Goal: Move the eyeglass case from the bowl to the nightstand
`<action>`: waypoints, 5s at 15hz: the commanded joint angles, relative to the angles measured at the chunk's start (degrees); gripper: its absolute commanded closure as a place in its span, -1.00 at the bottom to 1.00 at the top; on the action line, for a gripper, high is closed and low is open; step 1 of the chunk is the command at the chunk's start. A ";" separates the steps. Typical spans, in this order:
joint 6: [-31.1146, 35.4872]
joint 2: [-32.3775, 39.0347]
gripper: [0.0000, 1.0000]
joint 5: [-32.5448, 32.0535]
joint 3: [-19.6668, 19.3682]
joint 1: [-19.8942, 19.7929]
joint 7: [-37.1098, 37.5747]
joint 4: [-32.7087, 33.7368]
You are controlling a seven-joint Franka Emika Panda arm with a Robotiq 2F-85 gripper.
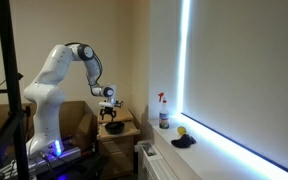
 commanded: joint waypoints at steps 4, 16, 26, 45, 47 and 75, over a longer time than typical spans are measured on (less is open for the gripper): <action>0.93 1.24 -1.00 -3.60 -1.47 0.31 4.42 0.24; 4.74 5.26 -1.00 -6.28 -2.58 -2.07 8.45 1.18; 4.86 8.18 0.23 -5.67 -2.13 -2.26 8.70 1.90; -0.07 -17.94 -0.07 -6.70 -0.92 -0.66 3.77 -4.19; -0.62 -15.65 0.43 -7.15 -0.99 -0.57 3.68 -2.41; -7.03 22.49 -0.07 -14.85 -0.49 6.48 3.87 48.80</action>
